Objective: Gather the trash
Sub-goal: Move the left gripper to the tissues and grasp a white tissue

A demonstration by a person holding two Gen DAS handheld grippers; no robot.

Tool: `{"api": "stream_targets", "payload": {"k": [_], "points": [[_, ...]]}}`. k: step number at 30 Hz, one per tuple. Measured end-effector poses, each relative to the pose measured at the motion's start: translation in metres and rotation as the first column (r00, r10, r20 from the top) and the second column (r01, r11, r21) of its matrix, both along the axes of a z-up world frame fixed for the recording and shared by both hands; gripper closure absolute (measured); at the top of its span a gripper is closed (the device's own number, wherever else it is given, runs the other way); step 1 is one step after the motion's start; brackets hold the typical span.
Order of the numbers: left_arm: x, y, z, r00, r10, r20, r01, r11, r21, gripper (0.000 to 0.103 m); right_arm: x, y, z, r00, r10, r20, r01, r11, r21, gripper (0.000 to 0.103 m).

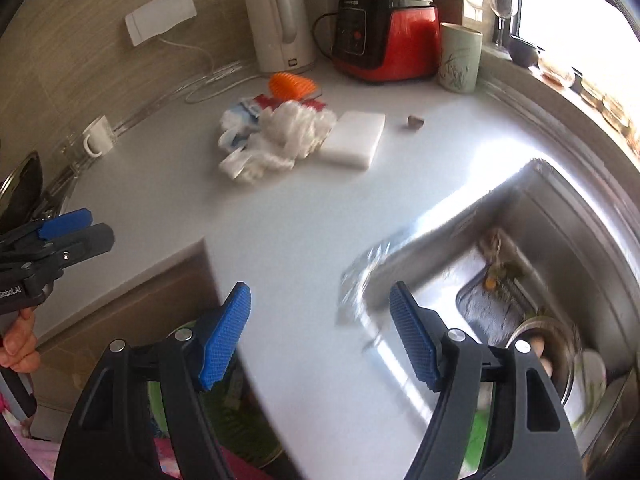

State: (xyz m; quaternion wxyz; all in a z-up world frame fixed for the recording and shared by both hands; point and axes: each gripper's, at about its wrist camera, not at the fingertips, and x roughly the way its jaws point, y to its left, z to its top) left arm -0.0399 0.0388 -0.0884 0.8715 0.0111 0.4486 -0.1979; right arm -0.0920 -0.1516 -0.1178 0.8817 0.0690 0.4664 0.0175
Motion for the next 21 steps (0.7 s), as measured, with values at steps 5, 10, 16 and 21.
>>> {"api": "stream_targets", "payload": {"k": [5,10,16,21], "points": [[0.037,-0.033,-0.005,1.000,0.020,-0.015,-0.020,1.000,-0.006,0.024,0.040,-0.024,-0.004,0.999,0.034,-0.005,-0.034,0.999,-0.015,0.030],[0.076,-0.061,-0.017,0.998,0.067,-0.018,-0.067,0.998,0.011,0.024,0.077,-0.041,-0.014,0.998,0.055,-0.007,-0.055,0.998,-0.013,0.024],[0.114,-0.083,-0.042,0.990,0.115,-0.083,-0.114,0.993,0.013,0.029,0.115,-0.054,-0.026,0.995,0.101,-0.012,-0.101,0.995,-0.007,0.024],[0.132,-0.089,-0.061,0.981,0.147,-0.124,-0.143,0.989,0.037,0.040,0.134,-0.063,-0.036,0.991,0.132,-0.015,-0.132,0.991,0.008,0.024]]}}
